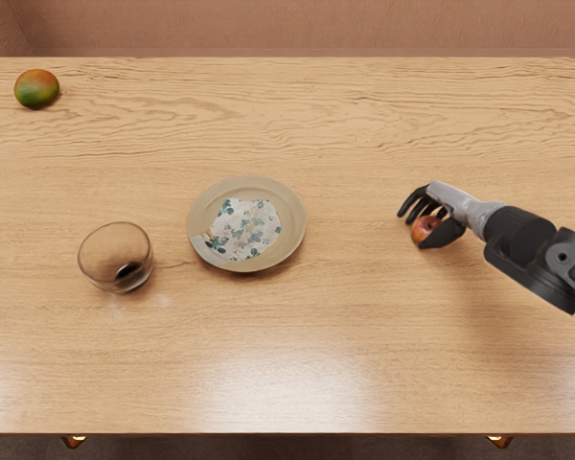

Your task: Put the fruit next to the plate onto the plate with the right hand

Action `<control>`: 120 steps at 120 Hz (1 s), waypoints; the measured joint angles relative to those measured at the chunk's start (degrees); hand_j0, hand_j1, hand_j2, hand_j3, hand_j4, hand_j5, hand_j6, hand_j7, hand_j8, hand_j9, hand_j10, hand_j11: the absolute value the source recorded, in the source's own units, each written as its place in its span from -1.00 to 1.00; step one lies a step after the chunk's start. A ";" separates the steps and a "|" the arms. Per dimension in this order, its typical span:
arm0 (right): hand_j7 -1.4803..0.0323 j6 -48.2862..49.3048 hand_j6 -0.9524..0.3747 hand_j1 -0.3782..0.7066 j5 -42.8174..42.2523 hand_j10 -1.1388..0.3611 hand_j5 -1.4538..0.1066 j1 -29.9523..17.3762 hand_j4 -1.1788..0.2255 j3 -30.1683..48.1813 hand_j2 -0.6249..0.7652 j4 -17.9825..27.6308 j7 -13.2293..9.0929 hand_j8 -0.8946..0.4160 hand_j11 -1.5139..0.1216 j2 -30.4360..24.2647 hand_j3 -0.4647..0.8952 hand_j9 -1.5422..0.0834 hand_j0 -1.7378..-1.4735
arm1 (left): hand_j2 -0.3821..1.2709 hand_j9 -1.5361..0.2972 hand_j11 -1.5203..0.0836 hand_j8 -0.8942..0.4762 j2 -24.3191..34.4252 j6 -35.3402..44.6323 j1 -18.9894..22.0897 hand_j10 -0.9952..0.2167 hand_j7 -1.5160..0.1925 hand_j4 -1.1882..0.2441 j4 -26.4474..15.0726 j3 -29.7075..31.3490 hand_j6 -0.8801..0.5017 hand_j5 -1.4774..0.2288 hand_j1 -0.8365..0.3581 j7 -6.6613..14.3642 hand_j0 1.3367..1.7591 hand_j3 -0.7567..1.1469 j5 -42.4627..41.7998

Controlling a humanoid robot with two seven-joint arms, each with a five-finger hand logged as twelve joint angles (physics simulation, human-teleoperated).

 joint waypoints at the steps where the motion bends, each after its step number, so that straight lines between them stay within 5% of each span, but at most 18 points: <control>1: 0.00 0.04 -0.40 0.18 0.00 -0.08 -0.07 0.01 -0.11 0.05 -0.11 0.10 -0.09 -0.27 -0.05 0.00 -0.32 0.00 -0.38 | -0.53 0.66 0.88 0.29 0.00 0.00 0.00 0.62 0.76 0.64 0.00 0.00 0.26 0.71 0.96 0.00 0.52 -0.21 0.00; 70: -0.03 2.20 -0.44 0.15 4.21 -0.13 -0.11 3.58 -0.14 1.01 0.00 3.40 -2.97 -0.32 -0.08 0.76 -0.32 -0.04 -0.38 | -0.53 0.66 0.88 0.29 0.00 0.00 0.00 0.62 0.76 0.64 0.00 0.01 0.26 0.71 0.96 0.00 0.52 -0.21 -0.02; 120: -0.05 2.39 -0.44 0.16 5.13 -0.11 -0.12 6.19 -0.15 0.98 -0.01 3.95 -5.05 -0.30 -0.08 6.38 -0.32 -0.05 -0.38 | -0.53 0.66 0.88 0.29 0.00 0.00 0.00 0.62 0.76 0.64 0.03 -0.01 0.26 0.71 0.96 0.00 0.52 -0.20 -0.04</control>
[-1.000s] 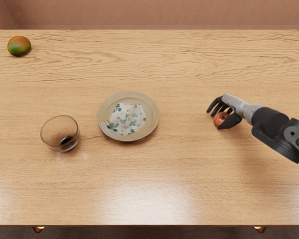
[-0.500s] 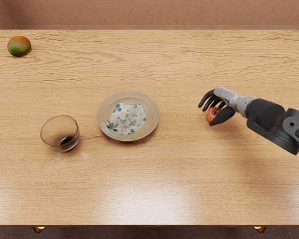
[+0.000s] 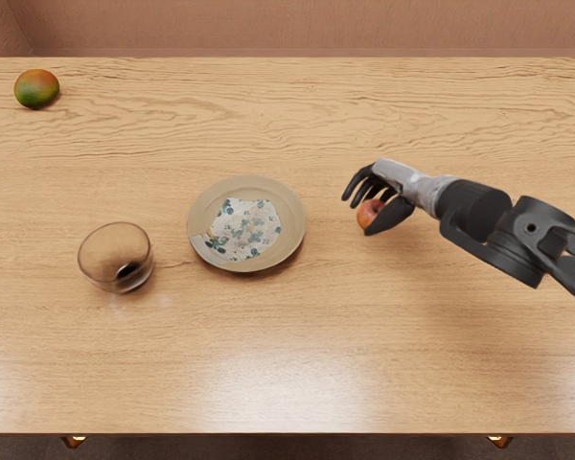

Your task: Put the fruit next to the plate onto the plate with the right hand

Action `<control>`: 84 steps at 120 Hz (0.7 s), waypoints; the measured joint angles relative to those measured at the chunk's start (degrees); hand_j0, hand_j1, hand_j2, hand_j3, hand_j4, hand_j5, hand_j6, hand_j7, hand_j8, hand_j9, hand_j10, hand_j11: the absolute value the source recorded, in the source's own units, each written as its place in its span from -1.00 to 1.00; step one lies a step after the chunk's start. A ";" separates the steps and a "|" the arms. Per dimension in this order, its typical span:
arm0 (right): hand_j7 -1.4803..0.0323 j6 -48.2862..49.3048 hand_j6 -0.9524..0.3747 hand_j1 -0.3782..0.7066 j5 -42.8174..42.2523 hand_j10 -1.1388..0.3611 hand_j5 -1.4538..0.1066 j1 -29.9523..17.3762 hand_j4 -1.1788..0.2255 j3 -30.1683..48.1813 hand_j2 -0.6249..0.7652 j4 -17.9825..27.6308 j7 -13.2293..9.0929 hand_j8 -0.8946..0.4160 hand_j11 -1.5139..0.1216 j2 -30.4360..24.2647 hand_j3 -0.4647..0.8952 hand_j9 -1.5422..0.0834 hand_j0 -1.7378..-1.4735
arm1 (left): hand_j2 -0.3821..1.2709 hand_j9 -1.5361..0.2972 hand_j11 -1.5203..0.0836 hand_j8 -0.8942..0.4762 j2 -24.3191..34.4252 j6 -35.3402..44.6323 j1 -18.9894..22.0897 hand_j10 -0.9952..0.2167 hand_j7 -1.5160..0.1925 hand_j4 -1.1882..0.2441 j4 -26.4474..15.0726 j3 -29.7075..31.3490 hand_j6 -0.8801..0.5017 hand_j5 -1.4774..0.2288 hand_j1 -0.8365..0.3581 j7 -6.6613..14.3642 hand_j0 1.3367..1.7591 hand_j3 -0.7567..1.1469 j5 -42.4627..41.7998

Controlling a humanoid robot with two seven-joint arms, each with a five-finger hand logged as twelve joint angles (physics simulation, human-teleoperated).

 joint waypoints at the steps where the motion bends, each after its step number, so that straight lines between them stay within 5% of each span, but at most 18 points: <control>1: -0.05 0.00 -0.44 0.16 0.00 -0.11 -0.12 0.05 -0.15 -0.01 0.00 0.00 -0.04 -0.30 -0.08 0.12 -0.32 -0.05 -0.38 | -0.53 0.66 0.88 0.29 0.00 0.00 0.00 0.62 0.76 0.64 0.00 0.00 0.26 0.71 0.96 0.00 0.52 -0.20 0.00; 84: -0.05 -0.08 -0.45 0.18 -0.04 -0.11 -0.12 2.80 -0.15 -0.58 0.01 -0.59 -0.53 -0.29 -0.08 9.20 -0.32 -0.05 -0.39 | -0.53 0.66 0.88 0.29 0.00 0.00 0.00 0.62 0.76 0.64 -0.02 0.01 0.26 0.71 0.96 0.00 0.52 -0.20 0.01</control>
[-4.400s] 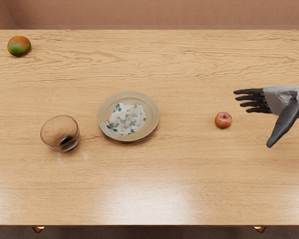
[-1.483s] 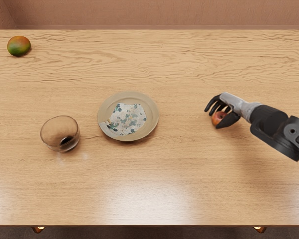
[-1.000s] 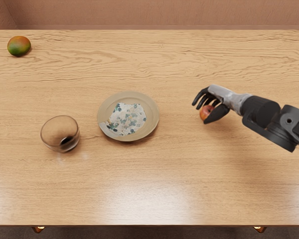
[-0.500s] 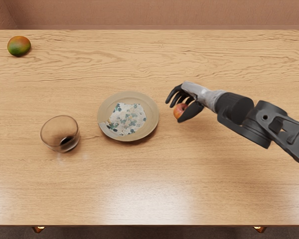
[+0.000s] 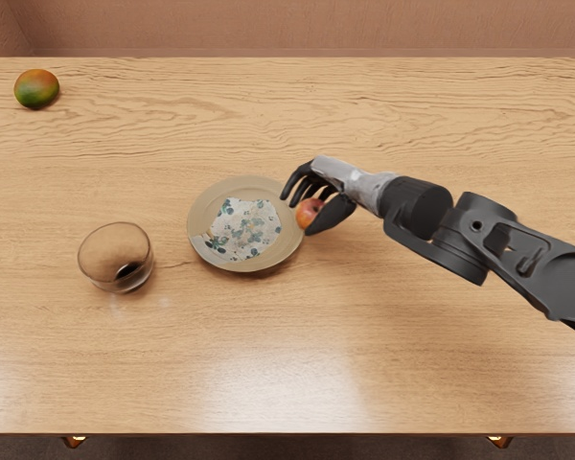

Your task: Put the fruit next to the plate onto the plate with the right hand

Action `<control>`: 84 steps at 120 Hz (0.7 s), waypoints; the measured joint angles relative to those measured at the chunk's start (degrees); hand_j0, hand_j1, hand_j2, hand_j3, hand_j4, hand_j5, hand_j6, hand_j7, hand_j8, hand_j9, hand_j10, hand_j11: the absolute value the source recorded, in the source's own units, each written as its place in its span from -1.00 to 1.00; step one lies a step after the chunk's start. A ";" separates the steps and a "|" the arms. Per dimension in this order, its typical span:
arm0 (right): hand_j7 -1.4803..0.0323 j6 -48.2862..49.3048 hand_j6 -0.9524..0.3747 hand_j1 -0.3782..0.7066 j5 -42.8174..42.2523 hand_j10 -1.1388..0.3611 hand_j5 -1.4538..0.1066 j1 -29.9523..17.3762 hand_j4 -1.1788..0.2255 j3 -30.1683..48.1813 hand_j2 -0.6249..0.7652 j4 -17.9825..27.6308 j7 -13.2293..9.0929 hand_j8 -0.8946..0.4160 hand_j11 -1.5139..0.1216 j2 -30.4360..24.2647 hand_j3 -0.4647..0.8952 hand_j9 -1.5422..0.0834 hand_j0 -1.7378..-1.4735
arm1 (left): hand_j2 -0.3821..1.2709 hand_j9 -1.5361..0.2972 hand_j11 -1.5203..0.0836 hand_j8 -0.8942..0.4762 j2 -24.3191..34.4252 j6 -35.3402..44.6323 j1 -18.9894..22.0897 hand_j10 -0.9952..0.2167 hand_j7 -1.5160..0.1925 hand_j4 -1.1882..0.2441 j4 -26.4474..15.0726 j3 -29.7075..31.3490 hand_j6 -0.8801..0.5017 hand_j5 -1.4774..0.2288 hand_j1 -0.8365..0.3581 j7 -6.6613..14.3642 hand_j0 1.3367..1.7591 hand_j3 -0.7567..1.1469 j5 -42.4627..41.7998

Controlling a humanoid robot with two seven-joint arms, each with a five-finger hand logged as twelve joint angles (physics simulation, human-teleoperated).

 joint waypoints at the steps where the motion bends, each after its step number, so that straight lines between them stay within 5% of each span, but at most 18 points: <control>1: -0.05 0.00 -0.45 0.18 0.00 -0.11 -0.12 0.02 -0.15 -0.01 0.01 0.00 0.00 -0.29 -0.08 0.07 -0.32 -0.05 -0.39 | -0.53 0.66 0.88 0.29 0.00 0.00 0.00 0.62 0.76 0.64 0.00 0.00 0.26 0.71 0.96 0.00 0.52 -0.20 0.00; 84: -0.05 -0.60 -0.45 0.19 -0.73 -0.09 -0.12 1.71 -0.15 -4.07 0.01 -3.37 0.00 -0.27 -0.08 6.46 -0.32 -0.05 -0.39 | -0.53 0.66 0.88 0.29 0.00 0.00 0.00 0.62 0.76 0.64 0.00 0.02 0.26 0.71 0.96 0.00 0.52 -0.20 0.01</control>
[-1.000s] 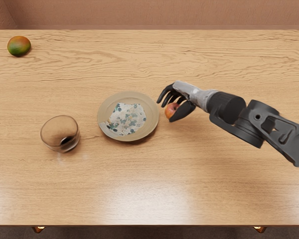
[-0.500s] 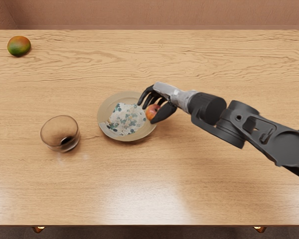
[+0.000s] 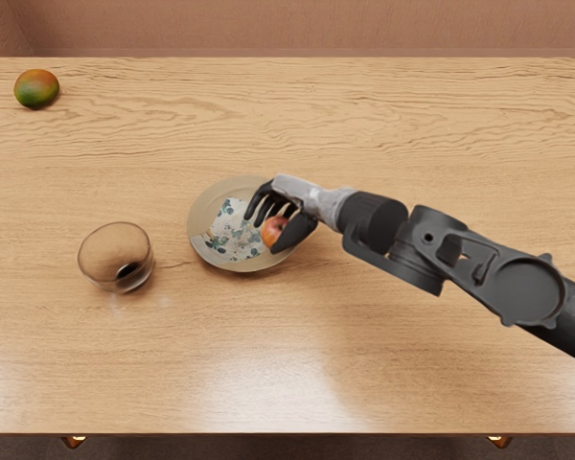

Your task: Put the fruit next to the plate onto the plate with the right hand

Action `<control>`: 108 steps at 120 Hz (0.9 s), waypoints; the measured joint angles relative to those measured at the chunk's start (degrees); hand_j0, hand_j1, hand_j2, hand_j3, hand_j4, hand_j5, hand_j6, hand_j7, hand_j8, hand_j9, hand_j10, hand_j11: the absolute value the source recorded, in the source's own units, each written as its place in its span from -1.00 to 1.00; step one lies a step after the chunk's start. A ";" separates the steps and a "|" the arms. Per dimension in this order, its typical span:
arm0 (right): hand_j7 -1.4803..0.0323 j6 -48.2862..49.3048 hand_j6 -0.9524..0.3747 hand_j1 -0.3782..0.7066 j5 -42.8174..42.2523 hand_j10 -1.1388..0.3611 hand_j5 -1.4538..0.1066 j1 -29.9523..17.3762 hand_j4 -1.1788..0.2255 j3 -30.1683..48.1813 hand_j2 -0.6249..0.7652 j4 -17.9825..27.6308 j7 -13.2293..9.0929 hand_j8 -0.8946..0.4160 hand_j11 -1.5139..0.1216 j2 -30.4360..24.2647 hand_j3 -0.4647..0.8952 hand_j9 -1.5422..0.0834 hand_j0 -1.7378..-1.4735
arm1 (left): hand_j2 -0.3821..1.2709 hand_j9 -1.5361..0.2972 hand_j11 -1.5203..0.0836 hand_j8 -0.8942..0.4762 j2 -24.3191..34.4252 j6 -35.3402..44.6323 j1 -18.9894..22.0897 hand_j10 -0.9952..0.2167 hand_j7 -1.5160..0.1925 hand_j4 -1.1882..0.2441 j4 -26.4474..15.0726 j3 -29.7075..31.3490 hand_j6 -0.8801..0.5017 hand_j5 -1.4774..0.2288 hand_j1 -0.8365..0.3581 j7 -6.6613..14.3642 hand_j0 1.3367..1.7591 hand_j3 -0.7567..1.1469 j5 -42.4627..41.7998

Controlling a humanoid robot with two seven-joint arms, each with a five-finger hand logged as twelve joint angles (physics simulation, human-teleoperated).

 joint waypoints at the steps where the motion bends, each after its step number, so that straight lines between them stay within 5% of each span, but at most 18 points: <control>1: -0.05 0.00 -0.44 0.19 0.00 -0.09 -0.11 0.00 -0.15 -0.03 0.01 -0.01 0.00 -0.27 -0.08 0.01 -0.32 -0.05 -0.39 | -0.53 0.66 0.88 0.29 0.00 0.00 0.00 0.62 0.76 0.64 0.00 -0.01 0.26 0.71 0.96 0.00 0.52 -0.20 0.00; 12: 0.03 -0.03 -0.37 0.12 0.12 -0.08 -0.03 0.06 -0.08 -0.23 -0.05 -0.07 0.00 -0.27 0.00 0.07 -0.32 0.03 -0.39 | -0.53 0.66 0.88 0.29 0.00 0.00 0.00 0.62 0.76 0.64 0.01 -0.02 0.26 0.71 0.96 0.00 0.52 -0.20 -0.01; 34: 0.51 0.28 0.04 -0.42 1.04 0.22 0.43 0.53 0.31 0.97 -0.09 -0.02 0.01 0.04 0.44 -0.31 -0.32 0.48 -0.39 | -0.53 0.66 0.88 0.29 0.00 0.00 0.00 0.62 0.76 0.64 0.00 -0.02 0.26 0.71 0.96 0.00 0.52 -0.20 -0.01; 52: 0.74 4.69 0.25 -0.69 10.07 0.37 0.65 1.89 0.50 3.47 -0.10 0.15 0.01 0.21 0.65 -2.68 -0.32 0.70 -0.40 | -0.53 0.66 0.88 0.29 0.00 0.00 0.00 0.62 0.76 0.64 0.01 -0.01 0.26 0.71 0.96 0.00 0.52 -0.20 0.00; 80: 0.89 11.28 0.37 -0.87 26.92 0.47 0.80 -1.47 0.62 10.00 -0.10 0.18 0.01 0.31 0.79 -10.08 -0.32 0.83 -0.40 | -0.53 0.66 0.88 0.29 0.00 0.00 0.00 0.62 0.76 0.64 0.00 0.00 0.26 0.71 0.96 0.00 0.52 -0.20 0.02; 108: 0.94 26.89 0.42 -0.92 31.40 0.50 0.84 -9.82 0.66 25.63 -0.10 -4.79 0.01 0.35 0.83 -16.96 -0.32 0.88 -0.40 | -0.53 0.66 0.88 0.29 0.00 -0.12 0.00 0.62 0.76 0.64 -0.58 0.01 0.26 0.71 0.96 0.00 0.52 -0.21 -0.05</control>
